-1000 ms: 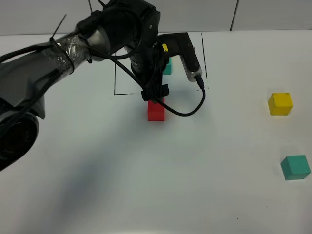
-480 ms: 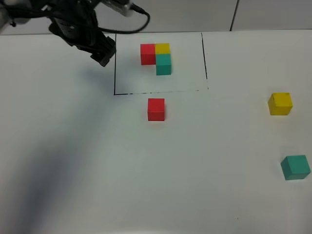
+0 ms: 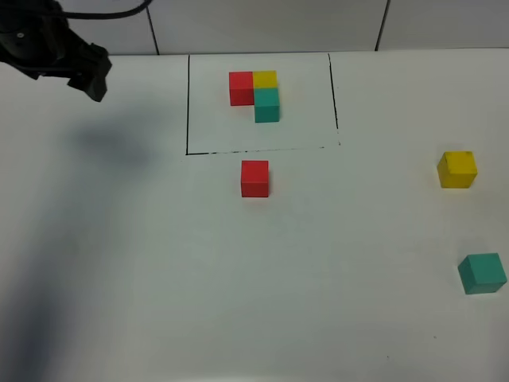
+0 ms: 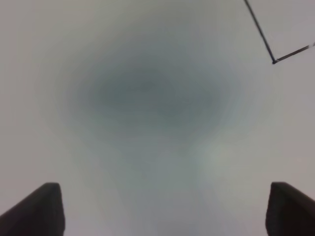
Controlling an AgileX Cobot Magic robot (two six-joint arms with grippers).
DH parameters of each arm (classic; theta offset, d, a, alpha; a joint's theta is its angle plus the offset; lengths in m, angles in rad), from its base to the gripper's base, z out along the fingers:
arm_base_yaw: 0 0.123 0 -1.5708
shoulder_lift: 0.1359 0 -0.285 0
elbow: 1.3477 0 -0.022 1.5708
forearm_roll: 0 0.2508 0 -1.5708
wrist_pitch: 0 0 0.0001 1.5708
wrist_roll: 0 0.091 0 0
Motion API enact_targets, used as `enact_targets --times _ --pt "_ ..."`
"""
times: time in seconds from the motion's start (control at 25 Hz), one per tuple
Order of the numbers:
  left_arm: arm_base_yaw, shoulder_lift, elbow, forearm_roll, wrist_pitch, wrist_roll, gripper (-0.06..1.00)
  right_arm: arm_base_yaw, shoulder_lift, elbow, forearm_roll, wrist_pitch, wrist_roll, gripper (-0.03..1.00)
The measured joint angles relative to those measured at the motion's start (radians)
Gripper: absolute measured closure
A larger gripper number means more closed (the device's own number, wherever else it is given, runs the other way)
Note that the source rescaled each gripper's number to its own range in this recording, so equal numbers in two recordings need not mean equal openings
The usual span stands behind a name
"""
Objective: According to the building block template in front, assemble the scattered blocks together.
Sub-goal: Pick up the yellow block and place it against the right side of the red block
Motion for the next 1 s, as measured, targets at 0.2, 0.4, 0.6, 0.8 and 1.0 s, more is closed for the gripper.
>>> enact_targets --times 0.2,0.4,0.6,0.8,1.0 --pt "0.023 -0.190 0.202 0.027 -0.041 -0.028 -0.02 0.000 0.000 0.000 0.000 0.000 0.000 0.31" --pt "0.023 -0.422 0.374 0.050 -0.074 -0.094 -0.01 0.000 0.000 0.000 0.000 0.000 -0.001 0.31" --pt "0.023 -0.651 0.508 0.051 -0.070 -0.173 0.01 0.000 0.000 0.000 0.000 0.000 -0.001 0.31" --pt "0.023 -0.881 0.617 0.051 -0.091 -0.226 0.01 0.000 0.000 0.000 0.000 0.000 -0.001 0.31" --pt "0.023 -1.088 0.729 0.045 -0.141 -0.236 0.01 0.000 0.000 0.000 0.000 0.000 0.000 0.31"
